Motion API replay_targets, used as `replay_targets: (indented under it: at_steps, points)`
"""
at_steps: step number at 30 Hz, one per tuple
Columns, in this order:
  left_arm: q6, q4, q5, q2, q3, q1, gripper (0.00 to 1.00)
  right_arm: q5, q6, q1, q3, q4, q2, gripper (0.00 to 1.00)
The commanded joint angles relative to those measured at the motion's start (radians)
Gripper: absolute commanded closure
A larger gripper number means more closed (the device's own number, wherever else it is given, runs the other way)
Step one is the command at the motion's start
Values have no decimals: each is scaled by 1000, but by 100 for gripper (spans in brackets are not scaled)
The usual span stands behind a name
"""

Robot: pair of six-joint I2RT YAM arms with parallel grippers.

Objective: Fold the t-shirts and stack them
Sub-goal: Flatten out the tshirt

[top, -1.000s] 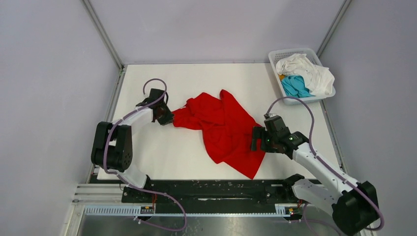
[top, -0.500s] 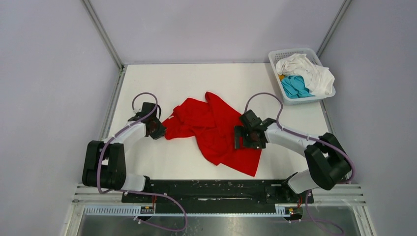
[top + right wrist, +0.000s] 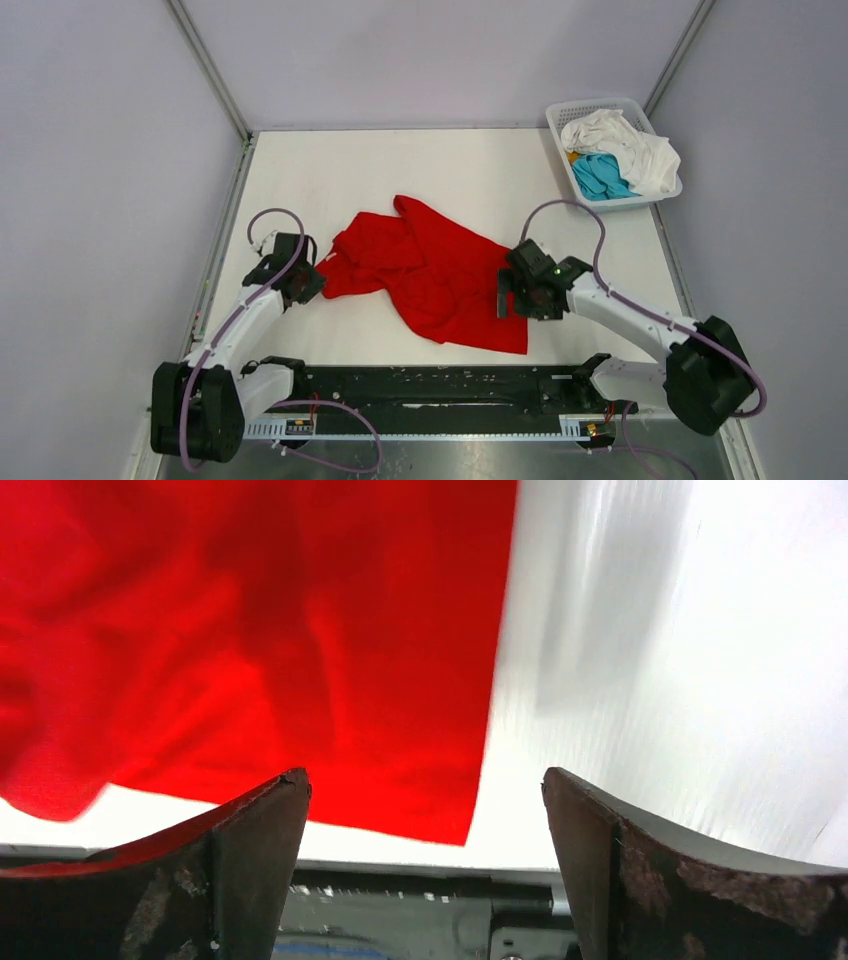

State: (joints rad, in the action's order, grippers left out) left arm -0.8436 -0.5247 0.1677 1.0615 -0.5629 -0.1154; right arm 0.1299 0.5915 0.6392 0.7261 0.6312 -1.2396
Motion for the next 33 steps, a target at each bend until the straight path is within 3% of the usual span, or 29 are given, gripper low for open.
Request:
replay_targets:
  at_steps: [1,10,15,18,24,33]
  points:
    - [-24,-20,46,-59,31,1,100,-48,152,56,-104,126,82,6]
    - [-27,-23,35,-78,35,0,100,-85,262,166,-142,-20,-90,18]
    - [-29,-50,35,-107,20,0,100,-63,309,193,-119,-44,-149,55]
    - [-23,-74,27,-140,-1,0,100,-34,309,195,-100,-39,-126,99]
    - [-2,-104,-25,-274,-100,0,100,122,219,144,27,32,55,100]
    - [5,-89,6,-372,-464,-1,100,255,-9,-71,311,58,298,100]
